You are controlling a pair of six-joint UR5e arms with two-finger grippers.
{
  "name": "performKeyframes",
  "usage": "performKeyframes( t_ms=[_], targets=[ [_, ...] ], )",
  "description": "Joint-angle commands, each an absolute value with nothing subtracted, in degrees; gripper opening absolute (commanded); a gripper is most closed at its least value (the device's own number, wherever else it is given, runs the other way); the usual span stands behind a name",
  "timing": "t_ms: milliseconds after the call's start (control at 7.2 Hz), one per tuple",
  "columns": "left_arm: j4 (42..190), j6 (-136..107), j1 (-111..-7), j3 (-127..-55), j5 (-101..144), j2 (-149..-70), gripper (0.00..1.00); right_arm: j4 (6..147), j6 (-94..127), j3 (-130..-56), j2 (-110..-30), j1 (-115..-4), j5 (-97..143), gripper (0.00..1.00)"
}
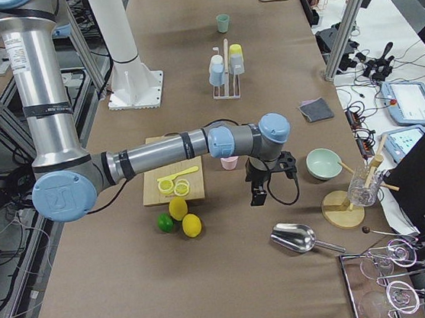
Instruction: Place cup on cup holder
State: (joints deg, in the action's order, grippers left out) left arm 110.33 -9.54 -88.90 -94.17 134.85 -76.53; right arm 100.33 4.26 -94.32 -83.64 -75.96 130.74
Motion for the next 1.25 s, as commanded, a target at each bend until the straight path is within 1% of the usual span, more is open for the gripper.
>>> performKeyframes(
  t_ms=[0, 139, 278, 556, 694, 833, 1111],
  targets=[
    [110.4, -9.6, -88.9, -94.4, 134.8, -77.6, 0.98, 99.1, 8.0, -91.4, -79.3, -70.6, 130.9, 0.98],
    [110.2, -9.8, -88.9, -94.1, 134.8, -79.9, 0.98, 98.8, 16.4, -90.6, -77.8, -69.6, 134.1, 0.99],
    [109.9, -9.9, -88.8, -93.8, 134.7, -81.0, 0.98, 98.8, 18.9, -90.3, -76.0, -67.2, 136.3, 0.99],
    [103.2, -7.1, -88.9, -92.6, 133.9, -84.1, 0.97, 99.4, 19.1, -88.8, -72.3, -66.8, 136.3, 0.99],
    [92.5, 0.2, -89.0, -93.1, 130.0, -88.5, 0.97, 99.4, 19.2, -87.6, -70.8, -66.7, 136.2, 0.99],
    [83.0, 3.4, -89.1, -93.5, 125.4, -93.3, 0.97, 99.5, 19.2, -84.4, -67.7, -66.5, 136.3, 0.99],
    [75.2, 3.2, -89.2, -95.3, 125.3, -98.7, 0.97, 100.5, 19.2, -78.9, -64.7, -63.9, 136.4, 0.99]
  ],
)
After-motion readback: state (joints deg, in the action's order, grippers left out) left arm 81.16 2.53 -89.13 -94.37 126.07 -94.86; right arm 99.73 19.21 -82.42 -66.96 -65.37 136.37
